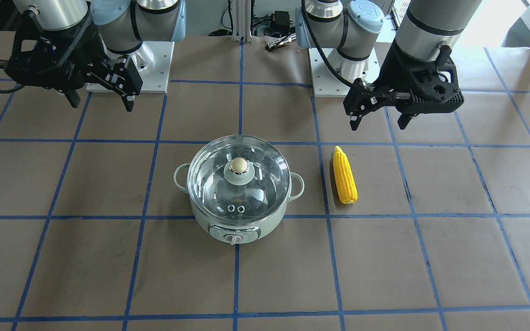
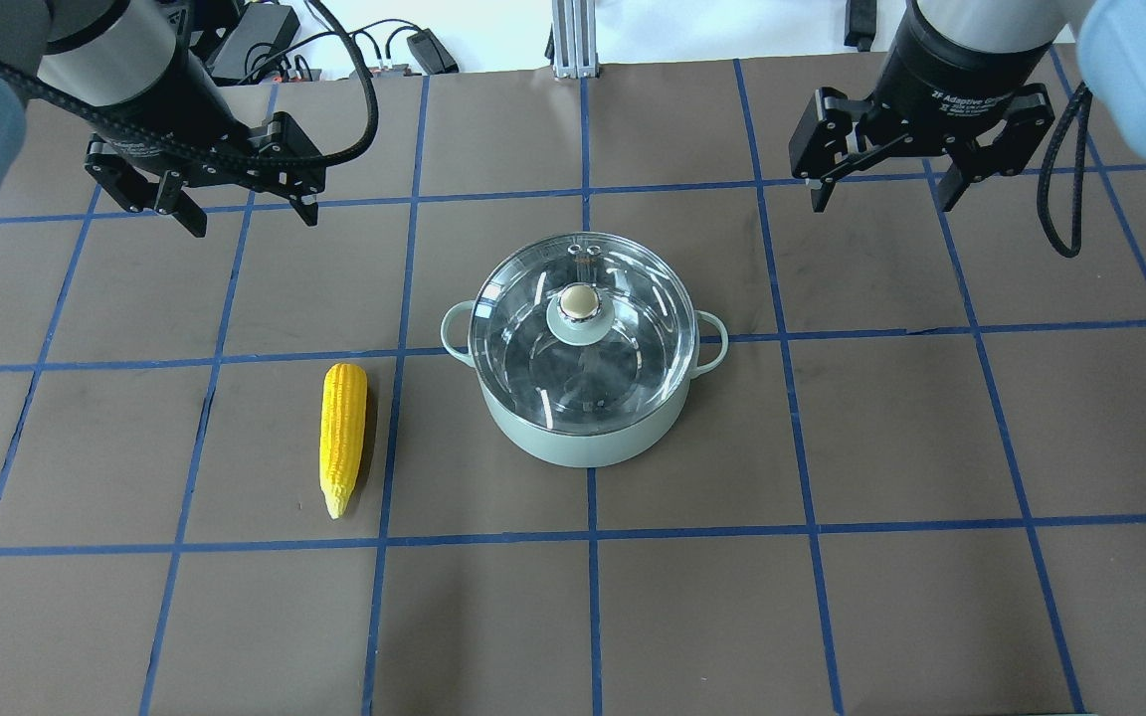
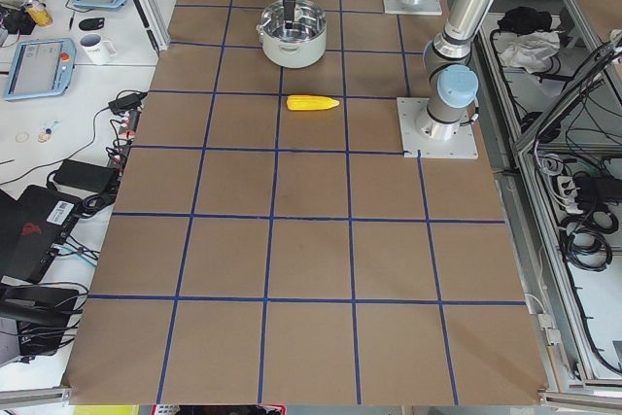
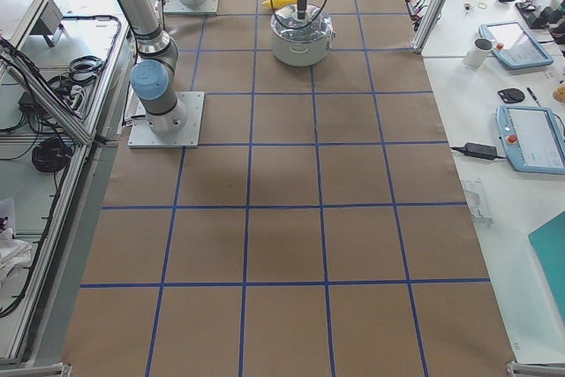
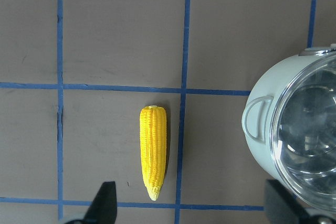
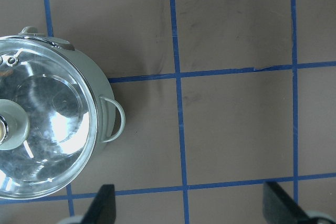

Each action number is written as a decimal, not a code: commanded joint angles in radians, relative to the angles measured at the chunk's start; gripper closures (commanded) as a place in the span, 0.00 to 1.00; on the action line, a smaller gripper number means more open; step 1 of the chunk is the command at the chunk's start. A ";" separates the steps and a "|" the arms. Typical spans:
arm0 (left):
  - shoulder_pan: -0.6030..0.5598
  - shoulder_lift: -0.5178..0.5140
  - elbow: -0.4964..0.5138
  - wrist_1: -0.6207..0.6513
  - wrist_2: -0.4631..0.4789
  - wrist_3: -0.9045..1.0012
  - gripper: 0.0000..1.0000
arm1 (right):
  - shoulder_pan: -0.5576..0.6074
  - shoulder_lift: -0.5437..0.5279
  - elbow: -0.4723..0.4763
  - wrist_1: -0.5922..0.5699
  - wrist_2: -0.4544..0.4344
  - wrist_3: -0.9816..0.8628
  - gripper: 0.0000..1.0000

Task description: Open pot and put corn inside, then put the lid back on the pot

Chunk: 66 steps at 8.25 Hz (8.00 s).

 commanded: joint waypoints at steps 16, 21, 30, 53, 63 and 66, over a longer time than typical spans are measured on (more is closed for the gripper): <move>0.040 -0.028 -0.259 0.164 -0.008 0.084 0.00 | 0.362 0.360 0.014 -0.332 0.049 0.440 0.07; 0.076 -0.146 -0.380 0.305 -0.005 0.081 0.00 | 0.371 0.365 0.014 -0.329 0.049 0.446 0.37; 0.080 -0.306 -0.423 0.410 -0.008 0.086 0.06 | 0.324 0.240 -0.010 -0.287 0.031 0.353 0.53; -0.278 -0.358 0.185 -0.077 -0.112 -0.177 1.00 | -0.011 0.017 0.024 0.052 -0.017 -0.211 0.57; -0.375 -0.501 0.223 0.049 -0.127 -0.199 1.00 | -0.018 0.000 0.031 0.108 -0.014 -0.218 0.57; -0.377 -0.503 0.201 0.049 -0.127 -0.261 1.00 | -0.029 0.006 0.030 0.113 -0.014 -0.199 0.57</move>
